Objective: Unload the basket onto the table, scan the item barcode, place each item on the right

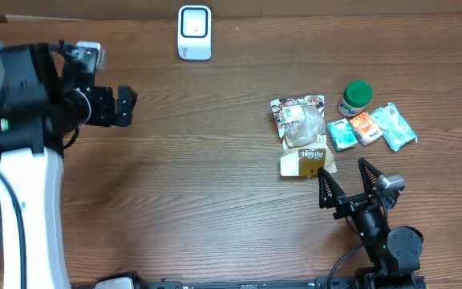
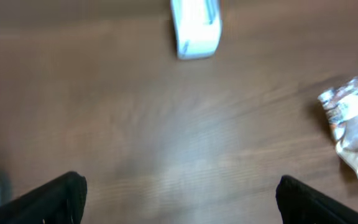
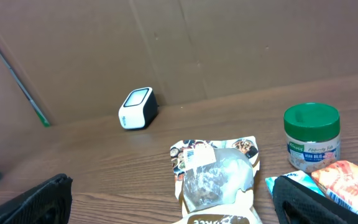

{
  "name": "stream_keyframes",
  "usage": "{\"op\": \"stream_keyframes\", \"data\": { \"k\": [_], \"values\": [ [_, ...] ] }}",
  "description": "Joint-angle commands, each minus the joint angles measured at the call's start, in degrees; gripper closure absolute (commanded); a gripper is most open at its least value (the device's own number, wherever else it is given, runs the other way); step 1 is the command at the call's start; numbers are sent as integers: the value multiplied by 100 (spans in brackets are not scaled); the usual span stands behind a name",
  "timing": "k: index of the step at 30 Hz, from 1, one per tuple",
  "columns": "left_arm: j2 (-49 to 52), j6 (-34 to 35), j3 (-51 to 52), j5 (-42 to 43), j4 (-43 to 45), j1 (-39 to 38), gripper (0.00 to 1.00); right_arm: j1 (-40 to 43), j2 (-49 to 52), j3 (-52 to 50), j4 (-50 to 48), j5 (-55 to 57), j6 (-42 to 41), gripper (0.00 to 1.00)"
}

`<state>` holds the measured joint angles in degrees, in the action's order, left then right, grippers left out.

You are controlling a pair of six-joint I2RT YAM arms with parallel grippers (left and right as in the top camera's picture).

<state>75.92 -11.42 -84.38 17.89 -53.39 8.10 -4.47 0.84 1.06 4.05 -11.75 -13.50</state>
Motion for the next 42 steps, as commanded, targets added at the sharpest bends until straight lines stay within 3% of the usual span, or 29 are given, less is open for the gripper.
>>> {"op": "stream_keyframes", "data": {
  "k": [1, 12, 20, 25, 32, 42],
  "values": [
    [-776, -144, 750, 122, 577, -118, 1, 37, -68, -61, -39, 31, 2, 0],
    [-3705, -81, 4275, 116, 3370, -138, 0, 37, -68, -61, -39, 33, 2, 0],
    [-5595, -87, 6135, -111, 4535, -138, 0, 37, -68, -61, -39, 31, 2, 0],
    [-6384, -127, 6985, -247, 4994, -138, 1, 37, -68, -61, -39, 31, 2, 0],
    [-7149, -741, 7866, -496, 5335, -138, 0, 37, -68, -61, -39, 31, 2, 0],
    [-7571, -787, 8411, -813, 4979, -138, 1, 37, -68, -61, -39, 31, 2, 0]
  ]
}}
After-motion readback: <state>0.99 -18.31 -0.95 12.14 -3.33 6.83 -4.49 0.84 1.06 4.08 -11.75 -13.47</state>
